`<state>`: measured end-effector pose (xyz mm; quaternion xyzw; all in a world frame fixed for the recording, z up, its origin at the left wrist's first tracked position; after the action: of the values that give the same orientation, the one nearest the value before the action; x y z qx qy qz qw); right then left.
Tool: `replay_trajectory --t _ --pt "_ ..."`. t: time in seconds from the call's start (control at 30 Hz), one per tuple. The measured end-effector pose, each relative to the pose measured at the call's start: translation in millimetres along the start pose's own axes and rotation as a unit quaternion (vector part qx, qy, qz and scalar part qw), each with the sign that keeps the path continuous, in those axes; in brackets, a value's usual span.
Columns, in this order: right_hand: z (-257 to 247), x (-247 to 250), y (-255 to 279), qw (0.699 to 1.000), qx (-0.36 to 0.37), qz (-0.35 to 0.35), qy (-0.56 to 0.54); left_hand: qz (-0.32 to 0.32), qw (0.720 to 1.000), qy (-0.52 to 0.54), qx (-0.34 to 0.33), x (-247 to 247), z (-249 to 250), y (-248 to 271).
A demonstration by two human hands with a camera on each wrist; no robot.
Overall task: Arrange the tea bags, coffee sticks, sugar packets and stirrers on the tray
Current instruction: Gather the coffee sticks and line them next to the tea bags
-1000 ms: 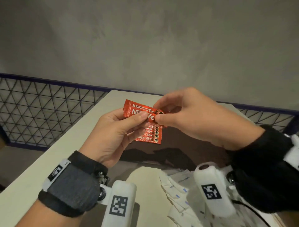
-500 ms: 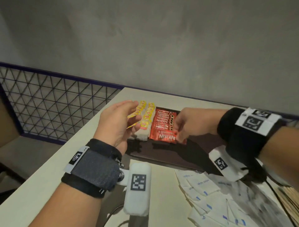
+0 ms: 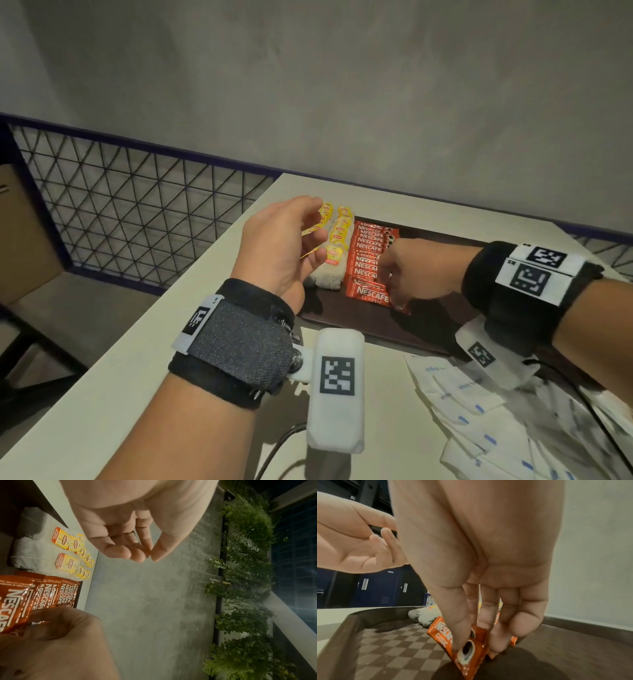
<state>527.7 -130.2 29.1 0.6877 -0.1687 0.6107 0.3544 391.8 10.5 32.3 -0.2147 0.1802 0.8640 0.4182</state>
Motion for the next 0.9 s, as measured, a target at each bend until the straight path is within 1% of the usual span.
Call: replay_trajectory --t 0.17,0.3,0.43,0.5,0.67,0.9 --pt "-0.2 1.8 -0.9 1.000 0.006 0.010 0.027 0.004 1.000 0.003 0.003 -2.0 0.0 1.3" --pt "-1.8 4.6 -0.8 0.998 0.005 0.038 0.040 0.006 1.000 0.006 0.006 -2.4 0.6 2.2" --pt "-5.4 7.8 1.9 0.997 0.025 0.061 0.036 0.005 1.000 0.005 0.006 -3.1 0.7 3.1" --pt "-7.6 7.9 1.9 0.997 0.035 0.054 0.042 0.007 1.000 0.003 0.005 -3.2 0.1 3.4" --pt "-12.5 3.7 0.6 0.998 0.044 0.014 0.045 0.011 1.000 -0.004 0.004 -2.3 -0.6 3.3" --pt "-12.4 2.6 -4.6 0.998 0.050 0.022 0.031 0.009 1.000 -0.004 0.007 -2.8 -1.3 2.2"
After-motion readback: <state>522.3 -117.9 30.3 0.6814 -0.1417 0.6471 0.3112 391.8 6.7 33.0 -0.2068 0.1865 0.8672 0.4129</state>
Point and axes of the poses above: each hand's wrist, its own y-axis away from the middle knuckle, its own x-axis out of the back of the hand, z = x × y, the point moved 1 cm from there along -y, towards the middle knuckle, and after that the axes turned 3 degrees about x, right-handed, at the moved point
